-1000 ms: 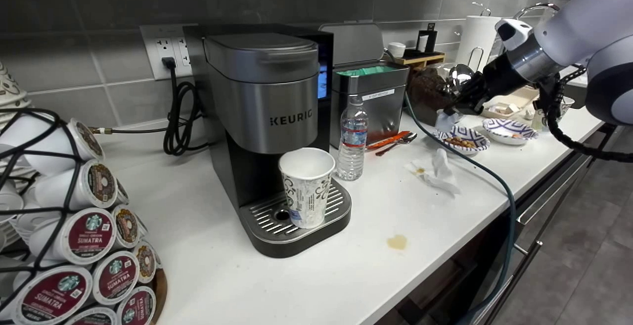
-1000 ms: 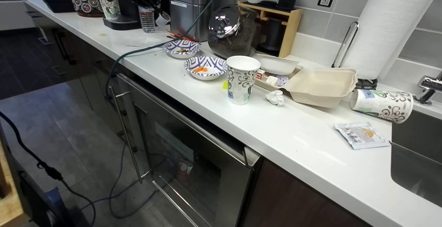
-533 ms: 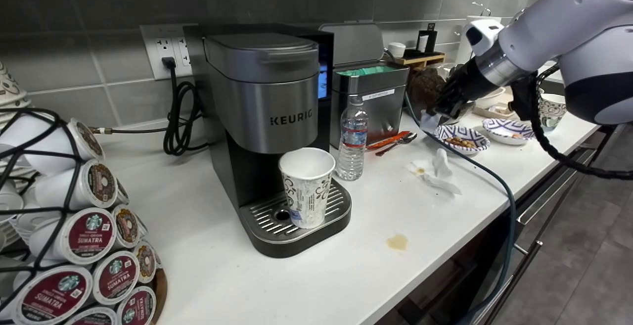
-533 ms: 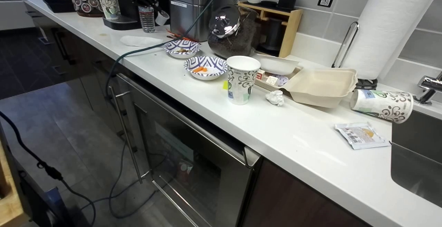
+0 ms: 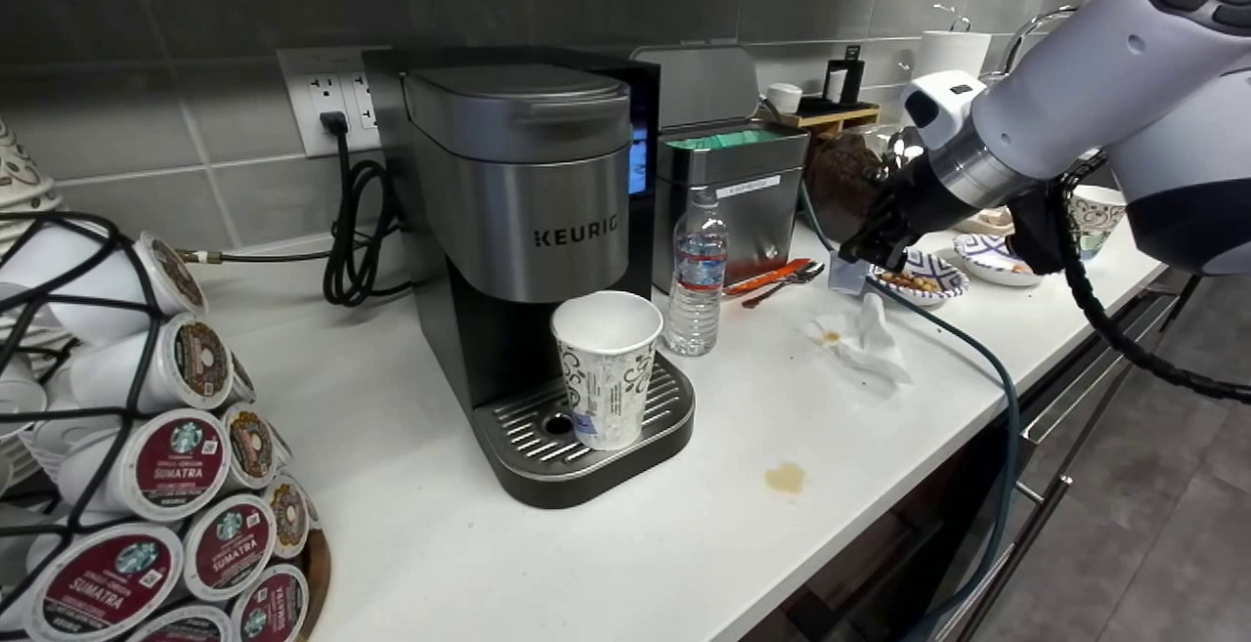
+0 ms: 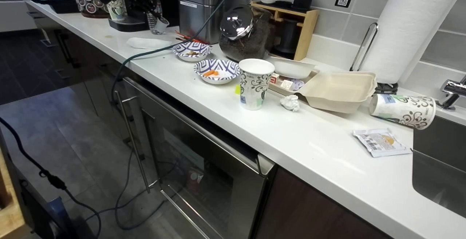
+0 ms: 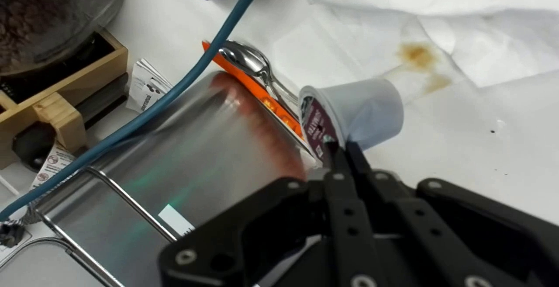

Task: Tip the coffee pod over and place it upright

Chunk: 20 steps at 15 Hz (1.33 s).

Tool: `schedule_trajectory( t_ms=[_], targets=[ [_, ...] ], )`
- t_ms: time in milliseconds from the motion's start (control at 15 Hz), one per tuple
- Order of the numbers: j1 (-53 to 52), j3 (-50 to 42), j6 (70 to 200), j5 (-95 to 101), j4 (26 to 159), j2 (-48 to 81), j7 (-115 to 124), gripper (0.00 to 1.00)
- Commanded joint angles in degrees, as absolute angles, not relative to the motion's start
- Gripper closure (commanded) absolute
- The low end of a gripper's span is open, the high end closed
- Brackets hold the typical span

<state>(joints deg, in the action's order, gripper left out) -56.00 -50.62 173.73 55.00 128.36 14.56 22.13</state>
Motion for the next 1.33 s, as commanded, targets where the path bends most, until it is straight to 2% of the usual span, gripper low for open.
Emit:
schedule_trajectory(
  t_ms=[0, 467, 867, 933, 1000, 1267],
  targets=[
    [-62.65, -57.45, 175.42, 65.42, 125.18, 20.97, 34.22, 0.99],
    [-69.11, -61.40, 173.52, 74.89, 125.01, 28.83, 46.02, 0.99],
    [-69.18, -59.62, 173.30, 73.59, 125.48, 33.53, 47.20, 0.99],
    [-68.68, -58.70, 173.16, 72.46, 126.38, 32.18, 45.27, 0.71],
    [-68.36, -58.32, 173.54, 72.07, 126.80, 31.42, 44.45, 0.69],
    [-68.22, -58.01, 173.27, 71.08, 129.29, 26.72, 42.02, 0.40]
  ],
)
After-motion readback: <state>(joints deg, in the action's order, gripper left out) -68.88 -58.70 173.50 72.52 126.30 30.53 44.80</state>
